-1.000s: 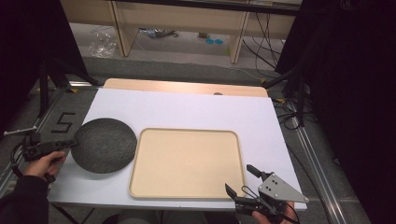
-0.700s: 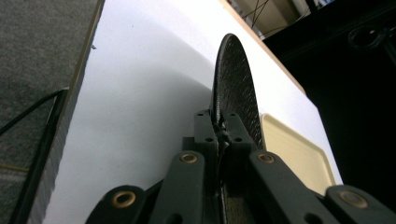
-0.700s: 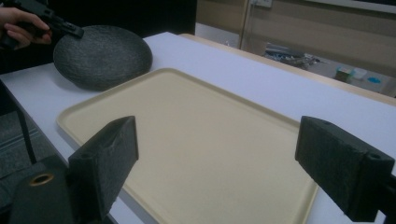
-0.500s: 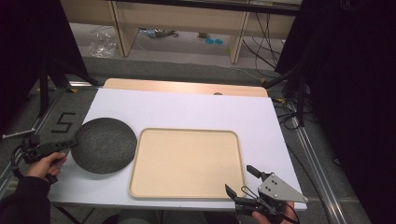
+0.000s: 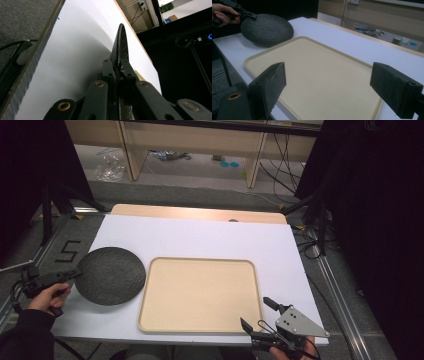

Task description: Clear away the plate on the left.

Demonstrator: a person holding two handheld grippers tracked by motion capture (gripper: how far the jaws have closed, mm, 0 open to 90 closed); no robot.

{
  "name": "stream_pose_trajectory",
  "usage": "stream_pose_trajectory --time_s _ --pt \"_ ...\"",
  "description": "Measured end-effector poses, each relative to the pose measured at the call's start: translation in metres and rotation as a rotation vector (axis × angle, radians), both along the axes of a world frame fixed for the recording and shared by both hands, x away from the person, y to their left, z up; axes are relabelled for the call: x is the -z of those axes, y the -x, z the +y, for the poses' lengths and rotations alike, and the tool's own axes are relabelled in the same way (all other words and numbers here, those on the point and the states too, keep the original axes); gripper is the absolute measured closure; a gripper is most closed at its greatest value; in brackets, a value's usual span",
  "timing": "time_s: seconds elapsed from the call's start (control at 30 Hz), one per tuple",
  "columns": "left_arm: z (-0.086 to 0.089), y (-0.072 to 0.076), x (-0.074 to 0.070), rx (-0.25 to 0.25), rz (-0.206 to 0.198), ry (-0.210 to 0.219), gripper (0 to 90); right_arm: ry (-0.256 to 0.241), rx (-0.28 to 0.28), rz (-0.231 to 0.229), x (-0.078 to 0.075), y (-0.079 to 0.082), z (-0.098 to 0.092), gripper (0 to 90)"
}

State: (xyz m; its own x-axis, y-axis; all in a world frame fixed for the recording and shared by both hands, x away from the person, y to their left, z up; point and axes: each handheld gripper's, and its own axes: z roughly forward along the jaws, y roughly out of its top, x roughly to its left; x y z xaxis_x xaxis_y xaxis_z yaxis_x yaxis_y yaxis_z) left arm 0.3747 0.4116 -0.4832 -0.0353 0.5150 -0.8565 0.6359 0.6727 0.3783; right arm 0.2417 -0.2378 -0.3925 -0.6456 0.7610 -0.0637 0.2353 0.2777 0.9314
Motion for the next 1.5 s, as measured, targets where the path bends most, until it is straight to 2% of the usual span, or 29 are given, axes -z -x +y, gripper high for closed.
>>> stream_pose_trajectory --time_s 0.1,0.13,0.27,0.33,0.37,0.43,0.5,0.53,0.6,0.63,0.67,0.7,0.8,0.9,0.93,0.97,1.0,1.07,1.1,1.17,1.2,1.23,1.27,1.33,1.4,1.43,1.47,1.5 --pt "0.002 0.001 -0.001 -0.012 -0.008 0.014 84.4 -0.023 -0.008 -0.013 0.001 -0.001 0.001 14.4" --pt "0.003 0.001 -0.001 -0.017 -0.009 0.034 84.4 -0.011 -0.005 -0.016 0.0 0.0 0.001 14.4" --pt "0.005 0.004 -0.003 -0.042 -0.008 0.054 84.4 0.003 -0.017 -0.002 0.0 0.001 0.002 14.4" --pt "0.006 0.005 -0.005 -0.057 -0.018 0.079 84.4 -0.009 -0.018 -0.004 -0.001 0.001 0.002 14.4" --pt "0.006 0.005 -0.006 -0.052 -0.021 0.078 84.6 -0.007 -0.021 -0.014 -0.001 0.0 0.002 14.4" --pt "0.004 0.004 -0.008 -0.062 -0.03 0.098 84.4 0.0 -0.02 -0.002 0.0 0.0 0.002 14.4" --pt "0.004 0.004 -0.01 -0.052 -0.037 0.091 84.4 -0.008 -0.019 0.002 -0.001 0.001 0.002 14.4" --pt "0.002 0.004 -0.012 -0.048 -0.041 0.098 84.3 -0.012 -0.015 -0.018 -0.001 0.0 0.002 14.4" --pt "0.0 0.003 -0.011 -0.051 -0.039 0.108 84.3 -0.009 -0.032 -0.011 0.0 -0.001 0.003 14.4" --pt "-0.001 0.002 -0.011 -0.04 -0.039 0.117 84.2 0.006 -0.025 0.001 0.0 0.0 0.002 14.4" --pt "-0.004 0.002 -0.011 -0.038 -0.039 0.118 84.1 -0.01 -0.032 -0.005 0.0 0.0 0.003 14.4" --pt "-0.007 0.001 -0.012 -0.03 -0.043 0.116 84.1 -0.005 -0.018 -0.022 -0.001 0.0 0.002 14.4" --pt "-0.016 -0.002 -0.012 0.001 -0.045 0.117 84.1 -0.004 -0.026 -0.008 0.0 0.0 0.003 14.4" --pt "-0.027 -0.007 -0.012 0.028 -0.055 0.142 83.9 0.004 -0.018 -0.006 -0.002 0.0 0.002 14.4" --pt "-0.031 -0.008 -0.012 0.042 -0.059 0.137 83.4 -0.006 -0.018 -0.02 -0.001 -0.001 0.003 14.4" --pt "-0.037 -0.01 -0.014 0.045 -0.046 0.131 83.4 -0.006 -0.021 -0.015 -0.001 -0.001 0.003 14.4" --pt "-0.04 -0.011 -0.012 0.068 -0.06 0.153 83.2 -0.001 -0.029 0.001 0.0 -0.001 0.003 14.4" --pt "-0.05 -0.015 -0.012 0.094 -0.046 0.145 83.4 0.0 -0.028 0.004 0.0 0.0 0.004 14.4" --pt "-0.055 -0.016 -0.011 0.106 -0.051 0.157 83.3 -0.004 -0.029 0.001 -0.001 0.0 0.003 14.4" --pt "-0.065 -0.018 -0.014 0.128 -0.051 0.141 83.3 -0.003 -0.028 -0.013 0.0 -0.002 0.004 14.4" --pt "-0.07 -0.02 -0.014 0.148 -0.054 0.134 83.2 0.007 -0.03 -0.005 0.0 -0.002 0.004 14.4" --pt "-0.076 -0.02 -0.015 0.152 -0.056 0.142 82.9 0.007 -0.029 0.007 0.001 -0.002 0.004 14.4" --pt "-0.081 -0.02 -0.016 0.158 -0.041 0.143 82.9 -0.003 -0.025 0.004 0.0 -0.001 0.004 14.4" --pt "-0.089 -0.022 -0.016 0.17 -0.035 0.166 82.9 -0.003 -0.026 -0.015 -0.001 -0.002 0.004 14.4" --pt "-0.097 -0.023 -0.015 0.19 -0.048 0.177 82.9 0.003 -0.036 0.003 0.0 -0.002 0.004 14.4" --pt "-0.102 -0.022 -0.017 0.201 -0.041 0.178 82.7 0.005 -0.032 0.006 0.0 -0.002 0.004 14.4" --pt "-0.105 -0.022 -0.016 0.209 -0.035 0.176 83.0 -0.002 -0.027 -0.011 0.0 -0.002 0.004 14.4" --pt "-0.109 -0.022 -0.016 0.208 -0.03 0.192 82.9 0.006 -0.029 -0.004 -0.002 -0.001 0.003 14.4"
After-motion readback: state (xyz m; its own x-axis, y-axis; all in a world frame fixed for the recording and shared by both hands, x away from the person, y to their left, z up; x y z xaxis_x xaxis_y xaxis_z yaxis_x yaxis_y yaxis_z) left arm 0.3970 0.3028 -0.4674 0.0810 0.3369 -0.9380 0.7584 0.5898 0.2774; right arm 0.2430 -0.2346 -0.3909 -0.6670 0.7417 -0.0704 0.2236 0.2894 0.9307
